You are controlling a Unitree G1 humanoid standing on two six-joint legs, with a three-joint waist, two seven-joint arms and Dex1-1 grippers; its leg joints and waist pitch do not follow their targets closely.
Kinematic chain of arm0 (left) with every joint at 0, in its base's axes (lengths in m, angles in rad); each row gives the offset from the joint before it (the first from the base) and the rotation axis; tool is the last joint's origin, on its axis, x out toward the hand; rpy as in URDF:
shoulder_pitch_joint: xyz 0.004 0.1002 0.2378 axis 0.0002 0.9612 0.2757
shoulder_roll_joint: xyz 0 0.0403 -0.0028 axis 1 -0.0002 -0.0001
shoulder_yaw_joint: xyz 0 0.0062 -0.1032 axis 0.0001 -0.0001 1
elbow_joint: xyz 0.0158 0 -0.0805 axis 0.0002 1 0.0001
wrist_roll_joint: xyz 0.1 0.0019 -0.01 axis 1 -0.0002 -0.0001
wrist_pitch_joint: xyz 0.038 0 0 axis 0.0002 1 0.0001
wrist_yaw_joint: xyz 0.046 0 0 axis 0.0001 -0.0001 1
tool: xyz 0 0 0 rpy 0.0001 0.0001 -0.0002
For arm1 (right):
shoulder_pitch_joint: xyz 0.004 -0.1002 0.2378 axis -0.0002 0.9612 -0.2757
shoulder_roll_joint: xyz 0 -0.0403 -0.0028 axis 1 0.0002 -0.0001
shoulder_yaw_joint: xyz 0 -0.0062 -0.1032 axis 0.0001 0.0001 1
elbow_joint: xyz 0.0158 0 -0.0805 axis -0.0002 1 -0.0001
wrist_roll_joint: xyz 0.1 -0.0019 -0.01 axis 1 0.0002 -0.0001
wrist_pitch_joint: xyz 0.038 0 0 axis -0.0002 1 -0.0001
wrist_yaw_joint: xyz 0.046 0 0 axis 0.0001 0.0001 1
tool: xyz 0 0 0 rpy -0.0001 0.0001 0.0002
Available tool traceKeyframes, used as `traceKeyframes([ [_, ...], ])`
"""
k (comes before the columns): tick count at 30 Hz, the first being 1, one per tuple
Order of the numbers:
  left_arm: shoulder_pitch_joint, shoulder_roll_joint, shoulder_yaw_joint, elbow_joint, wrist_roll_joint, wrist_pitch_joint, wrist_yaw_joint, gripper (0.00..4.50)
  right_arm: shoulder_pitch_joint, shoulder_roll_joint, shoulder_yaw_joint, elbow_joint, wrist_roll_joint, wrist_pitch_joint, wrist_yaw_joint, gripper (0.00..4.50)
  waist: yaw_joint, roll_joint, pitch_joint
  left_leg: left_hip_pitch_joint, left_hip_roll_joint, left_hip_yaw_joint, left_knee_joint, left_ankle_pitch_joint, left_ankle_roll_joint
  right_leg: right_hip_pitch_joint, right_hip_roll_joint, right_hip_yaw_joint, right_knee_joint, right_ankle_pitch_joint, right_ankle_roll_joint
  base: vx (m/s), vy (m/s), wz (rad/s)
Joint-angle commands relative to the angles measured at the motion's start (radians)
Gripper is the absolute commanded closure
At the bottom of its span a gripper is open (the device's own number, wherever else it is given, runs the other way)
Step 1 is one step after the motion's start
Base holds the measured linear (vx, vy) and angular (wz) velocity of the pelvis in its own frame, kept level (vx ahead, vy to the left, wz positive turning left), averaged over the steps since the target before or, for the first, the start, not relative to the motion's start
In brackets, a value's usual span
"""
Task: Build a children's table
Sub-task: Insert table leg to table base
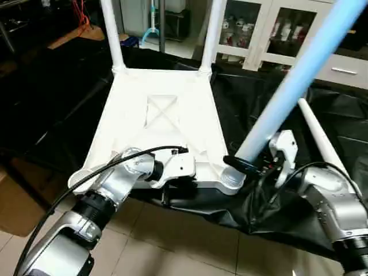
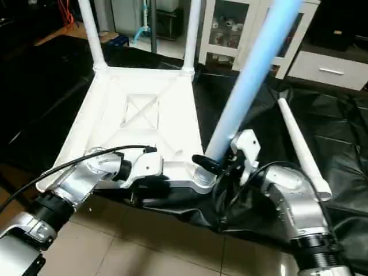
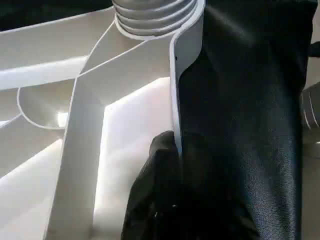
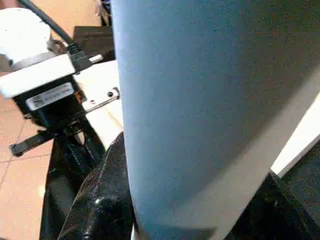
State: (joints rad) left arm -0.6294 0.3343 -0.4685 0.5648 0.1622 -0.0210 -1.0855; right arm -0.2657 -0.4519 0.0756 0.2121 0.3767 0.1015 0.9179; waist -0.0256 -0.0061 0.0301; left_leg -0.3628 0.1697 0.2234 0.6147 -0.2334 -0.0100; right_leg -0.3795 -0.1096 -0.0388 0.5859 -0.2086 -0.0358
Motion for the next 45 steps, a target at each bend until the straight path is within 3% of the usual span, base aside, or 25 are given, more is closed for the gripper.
traceKeyframes([
  [1,0.012,0.011,-0.026,0.002,0.044,-0.041,0.009,4.5,0.056,-0.021,0.019,0.157,-0.144,0.07,-0.108,2.7,-0.009,0.015,-0.019,0.024,0.072,-0.053,-0.123,-0.419,-0.063,0.001,-0.038,0.03,-0.082,-0.297,-0.131,0.0,0.0,0.0],
  [7,0.001,0.015,-0.041,0.016,0.091,-0.091,0.074,4.5,0.028,-0.01,0.011,0.178,-0.151,0.066,-0.158,2.7,-0.016,0.016,-0.018,0.027,0.07,-0.056,-0.129,-0.453,-0.076,-0.003,-0.036,0.029,-0.088,-0.3,-0.118,0.0,0.0,0.0],
  [13,0.012,0.009,-0.028,0.011,0.082,-0.107,0.096,4.5,0.034,0.009,-0.006,0.179,-0.142,0.053,-0.207,2.7,-0.022,0.018,-0.016,0.028,0.07,-0.057,-0.134,-0.486,-0.083,-0.009,-0.038,0.03,-0.095,-0.332,-0.105,0.0,0.0,0.0],
  [26,0.018,0.007,-0.026,0.015,0.083,-0.098,0.126,4.5,0.037,0.035,-0.013,0.173,-0.153,0.048,-0.302,2.7,-0.03,0.019,-0.021,0.024,0.07,-0.049,-0.133,-0.4,-0.072,0.0,-0.037,0.03,-0.086,-0.196,-0.139,0.0,0.0,0.0],
  [31,0.012,-0.047,-0.007,-0.005,0.104,0.044,0.228,4.5,0.011,0.111,-0.061,0.206,-0.211,0.113,-0.602,2.7,-0.037,0.019,-0.021,0.021,0.069,-0.049,-0.134,-0.379,-0.082,0.001,-0.035,0.03,-0.085,-0.202,-0.139,0.0,0.0,0.0],
  [33,-0.014,-0.119,0.007,-0.007,0.118,0.154,0.319,4.5,-0.041,0.188,-0.102,0.287,-0.216,0.129,-0.794,2.7,-0.048,0.021,-0.022,0.026,0.069,-0.047,-0.135,-0.368,-0.112,-0.006,-0.034,0.032,-0.082,-0.2,-0.144,0.0,0.0,0.0],
  [35,-0.04,-0.188,0.029,0.003,0.115,0.25,0.398,4.5,-0.095,0.251,-0.133,0.37,-0.201,0.115,-0.92,2.7,-0.057,0.021,-0.026,0.018,0.065,-0.055,-0.133,-0.37,-0.116,0.005,-0.037,0.029,-0.082,-0.22,-0.136,0.0,0.0,0.0],
  [36,-0.06,-0.228,0.041,0.02,0.109,0.292,0.442,4.5,-0.132,0.282,-0.133,0.425,-0.199,0.095,-0.971,2.7,-0.068,0.021,-0.029,0.007,0.063,-0.059,-0.133,-0.333,-0.11,0.012,-0.038,0.029,-0.079,-0.181,-0.141,0.0,0.0,0.0],
  [38,-0.094,-0.285,0.053,0.049,0.107,0.336,0.5,4.5,-0.189,0.329,-0.121,0.507,-0.207,0.069,-1.036,2.7,-0.07,0.025,-0.034,0.014,0.059,-0.053,-0.124,-0.298,-0.097,0.008,-0.034,0.025,-0.079,-0.11,-0.153,0.0,0.0,0.0],
  [41,-0.131,-0.324,0.068,0.074,0.101,0.355,0.545,4.5,-0.238,0.368,-0.101,0.571,-0.221,0.046,-1.076,2.7,-0.088,0.021,-0.036,0.009,0.055,-0.052,-0.119,-0.319,-0.066,0.01,-0.038,0.022,-0.085,-0.147,-0.164,0.0,0.0,0.0],
  [43,-0.142,-0.337,0.079,0.073,0.101,0.371,0.561,4.5,-0.259,0.382,-0.096,0.595,-0.236,0.038,-1.097,2.7,-0.092,0.02,-0.037,0.003,0.057,-0.052,-0.117,-0.291,-0.03,0.014,-0.039,0.021,-0.084,-0.12,-0.17,0.0,0.0,0.0],
  [45,-0.146,-0.342,0.087,0.065,0.109,0.391,0.571,4.5,-0.28,0.393,-0.088,0.613,-0.262,0.024,-1.12,2.7,-0.097,0.021,-0.04,0.001,0.057,-0.053,-0.114,-0.252,-0.017,0.019,-0.039,0.018,-0.078,-0.075,-0.182,0.0,0.0,0.0],
])
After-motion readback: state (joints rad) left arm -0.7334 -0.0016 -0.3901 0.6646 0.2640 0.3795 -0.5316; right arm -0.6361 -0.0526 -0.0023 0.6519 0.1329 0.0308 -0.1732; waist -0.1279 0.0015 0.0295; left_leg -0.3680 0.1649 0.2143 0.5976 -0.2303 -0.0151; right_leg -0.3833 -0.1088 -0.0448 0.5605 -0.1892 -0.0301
